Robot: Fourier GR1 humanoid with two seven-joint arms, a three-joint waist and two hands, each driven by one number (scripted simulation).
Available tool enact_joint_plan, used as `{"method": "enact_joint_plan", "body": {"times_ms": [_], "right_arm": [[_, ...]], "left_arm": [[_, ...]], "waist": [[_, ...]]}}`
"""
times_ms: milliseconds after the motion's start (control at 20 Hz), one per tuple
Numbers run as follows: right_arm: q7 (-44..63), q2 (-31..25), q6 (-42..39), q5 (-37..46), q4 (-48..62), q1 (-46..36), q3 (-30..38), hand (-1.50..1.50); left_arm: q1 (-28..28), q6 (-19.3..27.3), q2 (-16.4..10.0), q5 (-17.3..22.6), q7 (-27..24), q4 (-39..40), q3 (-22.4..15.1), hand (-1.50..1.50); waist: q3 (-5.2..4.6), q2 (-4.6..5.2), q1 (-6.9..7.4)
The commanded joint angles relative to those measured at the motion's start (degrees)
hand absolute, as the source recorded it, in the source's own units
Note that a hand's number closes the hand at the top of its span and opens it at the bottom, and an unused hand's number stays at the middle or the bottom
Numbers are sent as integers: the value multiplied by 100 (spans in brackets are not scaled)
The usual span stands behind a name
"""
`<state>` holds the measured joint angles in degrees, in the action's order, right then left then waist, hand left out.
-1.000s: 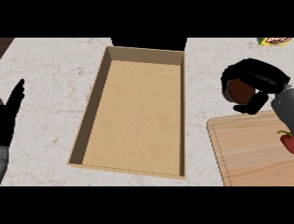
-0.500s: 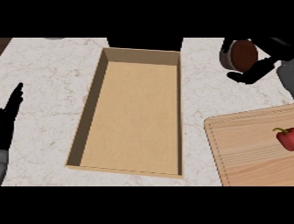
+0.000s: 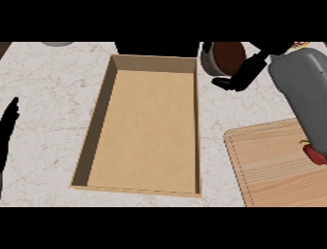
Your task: Pick the cupcake from the cutting board and place it in the cardboard box
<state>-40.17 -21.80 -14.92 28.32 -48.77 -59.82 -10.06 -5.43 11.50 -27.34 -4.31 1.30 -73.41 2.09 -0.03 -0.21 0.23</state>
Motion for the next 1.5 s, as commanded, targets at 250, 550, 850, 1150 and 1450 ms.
{"method": "enact_joint_plan", "body": {"times_ms": [250,550,850,1150,1450], "right_arm": [[2350,1459,-541,-406,-587,-649,90,150],[2720,2149,-308,-242,128,-948,58,150],[2695,2172,693,-892,958,-1260,-835,150],[3158,2178,1476,-1325,1313,-1190,-1731,150],[3467,2179,1256,-2385,1689,-1204,-2260,-150]], "left_arm": [[-118,-52,27,-101,309,-109,58,0],[-97,89,265,-345,195,-239,-66,0],[-459,-163,147,-309,221,12,95,0],[-286,-298,226,-302,260,-160,34,0],[-612,-280,384,-398,288,-31,-82,0]], "waist": [[-1,-11,-22],[0,34,76],[-4,72,230],[-4,68,308],[-9,131,521]]}}
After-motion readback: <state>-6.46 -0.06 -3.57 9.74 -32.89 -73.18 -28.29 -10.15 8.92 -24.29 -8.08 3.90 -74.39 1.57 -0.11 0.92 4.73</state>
